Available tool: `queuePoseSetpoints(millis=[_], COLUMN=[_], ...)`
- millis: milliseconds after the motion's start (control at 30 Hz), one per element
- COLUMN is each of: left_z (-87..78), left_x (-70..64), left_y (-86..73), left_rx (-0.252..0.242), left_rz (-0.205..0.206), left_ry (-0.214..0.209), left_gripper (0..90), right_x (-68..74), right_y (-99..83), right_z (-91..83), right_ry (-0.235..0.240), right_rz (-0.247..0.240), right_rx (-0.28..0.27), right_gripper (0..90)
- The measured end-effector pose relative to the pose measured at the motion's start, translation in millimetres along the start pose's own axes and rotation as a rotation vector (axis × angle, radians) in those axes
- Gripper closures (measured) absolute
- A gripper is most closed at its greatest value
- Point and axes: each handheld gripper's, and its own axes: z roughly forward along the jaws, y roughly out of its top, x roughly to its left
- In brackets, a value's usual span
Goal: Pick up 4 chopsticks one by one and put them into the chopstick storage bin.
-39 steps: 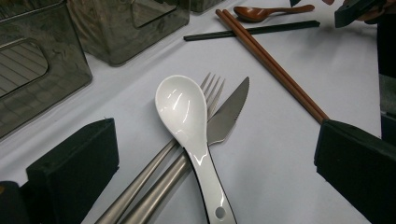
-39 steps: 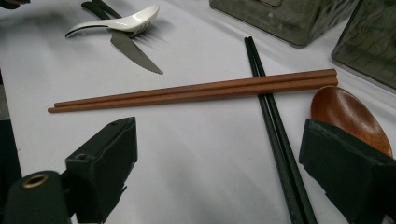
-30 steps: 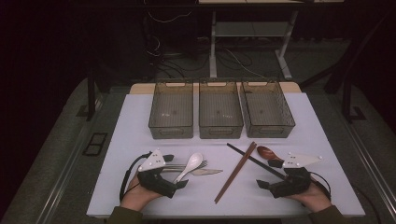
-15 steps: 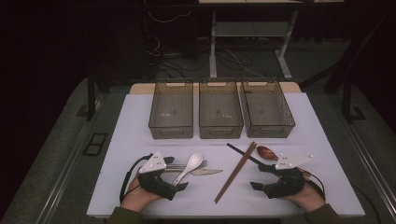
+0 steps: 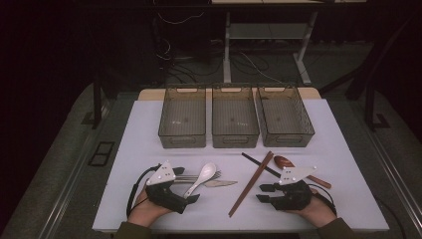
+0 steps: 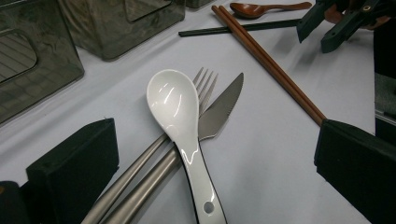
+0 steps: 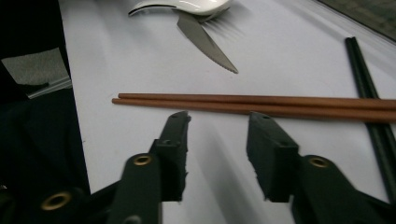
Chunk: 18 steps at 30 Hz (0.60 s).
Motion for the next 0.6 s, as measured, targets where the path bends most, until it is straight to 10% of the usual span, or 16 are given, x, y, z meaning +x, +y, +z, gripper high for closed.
queuePoseSetpoints(millis=[600], left_z=[-2.2], left_x=[0.9], left_y=[-2.0], left_rx=[-0.004], left_rz=[-0.009], left_ry=[0.008], left_gripper=[0.0], right_x=[17.8], right_y=[14.2], right_z=[38.0], right_ry=[0.122], right_rz=[-0.076], right_rx=[0.078], right_gripper=[89.1])
